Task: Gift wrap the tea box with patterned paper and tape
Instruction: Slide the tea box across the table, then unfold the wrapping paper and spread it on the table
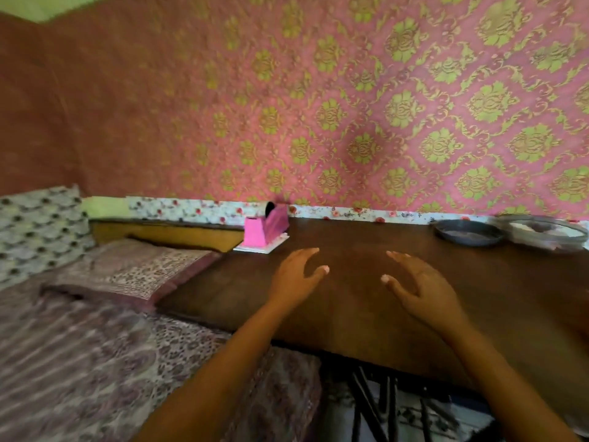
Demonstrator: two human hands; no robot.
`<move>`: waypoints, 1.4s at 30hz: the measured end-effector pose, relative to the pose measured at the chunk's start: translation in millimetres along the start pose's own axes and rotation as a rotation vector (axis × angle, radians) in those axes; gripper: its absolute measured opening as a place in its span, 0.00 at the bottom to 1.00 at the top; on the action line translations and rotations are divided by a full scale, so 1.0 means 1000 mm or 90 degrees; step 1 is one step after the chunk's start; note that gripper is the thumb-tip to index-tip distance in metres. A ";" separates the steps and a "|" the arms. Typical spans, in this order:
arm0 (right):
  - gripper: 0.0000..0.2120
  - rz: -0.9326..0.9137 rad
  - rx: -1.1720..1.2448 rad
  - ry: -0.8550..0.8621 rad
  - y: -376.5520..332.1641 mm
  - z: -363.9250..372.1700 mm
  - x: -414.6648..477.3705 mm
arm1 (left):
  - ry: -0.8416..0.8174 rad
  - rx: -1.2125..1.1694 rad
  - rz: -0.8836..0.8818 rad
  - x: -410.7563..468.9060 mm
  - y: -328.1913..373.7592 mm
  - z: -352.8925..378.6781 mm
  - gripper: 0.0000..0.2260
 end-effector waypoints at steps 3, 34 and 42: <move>0.25 -0.030 0.032 -0.045 -0.044 0.035 0.033 | 0.056 0.035 -0.034 0.009 -0.044 -0.047 0.21; 0.17 0.015 0.154 -0.078 -0.184 0.250 0.301 | 0.050 0.251 -0.358 0.201 -0.240 -0.110 0.18; 0.20 -0.021 0.116 -0.086 -0.169 0.202 0.225 | 0.055 0.181 -0.362 0.126 -0.211 -0.101 0.19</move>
Point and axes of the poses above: each hand's wrist, its own x-axis towards the middle knuckle, its own z-axis out of the palm, y = z × x, the point moved 9 cm from there along x, towards the middle knuckle, and after that the axes turned 9 degrees about -x, right-handed, at the moved point
